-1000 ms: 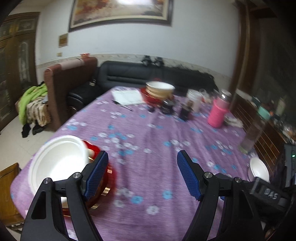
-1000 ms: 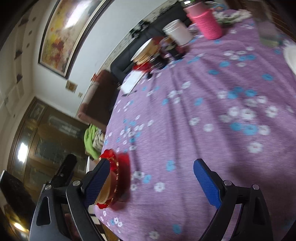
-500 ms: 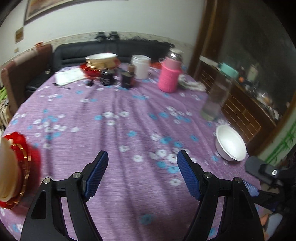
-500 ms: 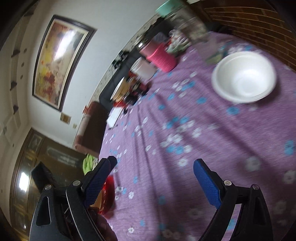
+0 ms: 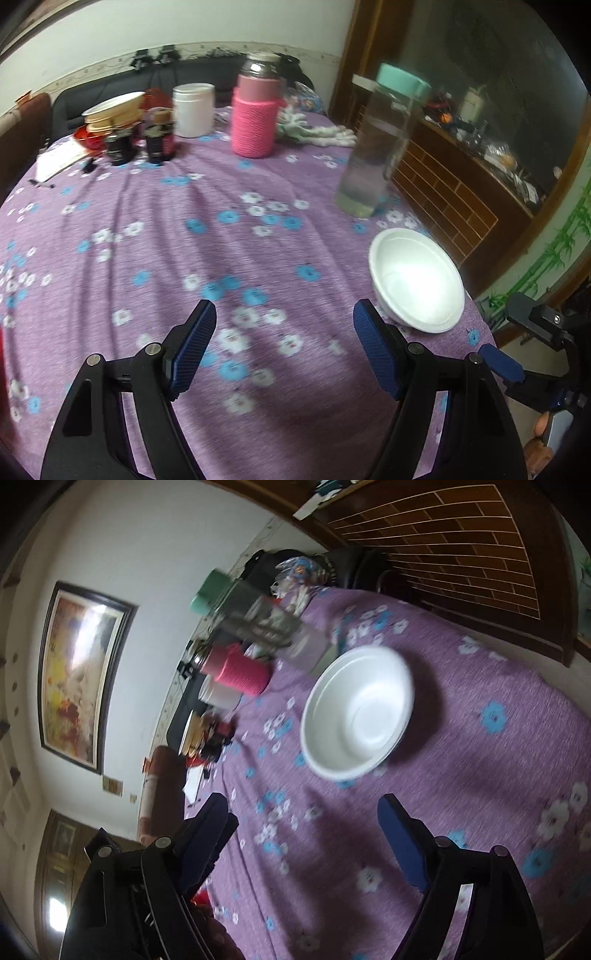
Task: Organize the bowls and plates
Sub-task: 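Move both grippers toward the small white foam bowl beside the glass bottle, then close both grippers on the rim of the small white foam bowl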
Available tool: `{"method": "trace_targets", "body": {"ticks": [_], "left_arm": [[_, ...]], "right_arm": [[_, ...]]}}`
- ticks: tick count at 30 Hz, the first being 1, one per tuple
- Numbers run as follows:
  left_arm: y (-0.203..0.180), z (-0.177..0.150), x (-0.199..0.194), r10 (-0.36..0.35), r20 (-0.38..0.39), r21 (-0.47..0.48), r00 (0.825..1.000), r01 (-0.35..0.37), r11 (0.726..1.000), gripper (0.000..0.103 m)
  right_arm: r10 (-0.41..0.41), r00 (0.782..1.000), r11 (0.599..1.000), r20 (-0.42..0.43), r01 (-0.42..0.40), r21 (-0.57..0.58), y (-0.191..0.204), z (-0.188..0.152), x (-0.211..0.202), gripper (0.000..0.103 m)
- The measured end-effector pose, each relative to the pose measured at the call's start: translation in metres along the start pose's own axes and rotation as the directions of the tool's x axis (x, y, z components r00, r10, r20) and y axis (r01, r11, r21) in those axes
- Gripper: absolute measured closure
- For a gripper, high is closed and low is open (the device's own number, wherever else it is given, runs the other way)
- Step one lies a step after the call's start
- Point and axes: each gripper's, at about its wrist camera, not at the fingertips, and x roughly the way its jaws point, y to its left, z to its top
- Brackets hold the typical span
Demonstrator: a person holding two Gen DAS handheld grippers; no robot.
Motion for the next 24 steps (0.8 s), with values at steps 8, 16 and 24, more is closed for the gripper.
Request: {"method": "trace_targets", "body": {"ticks": [8,16,24], "left_arm": [[-0.033,0.019,0.027,-0.035,-0.013,0.027,0.999,0.036,0.999,0.027],[-0.053,0.022,0.055,-0.018,-0.047,0.051,0.999,0.021,0.998,0.027],[-0.062,0.026,0.073,0.003,-0.068,0.065,0.998,0.001,0.998,0.027]], "right_arm": [[-0.059,0.998,0.997,0.017,0.058,0.042,-0.019,0.032,0.012,0.03],[-0.113,0.994,0.992,0.004,0.113,0.064,-0.035,0.049,0.029,0.038],[-0.148,0.989,0.987,-0.012,0.149,0.059,-0.041,0.057,0.04,0.043]]}}
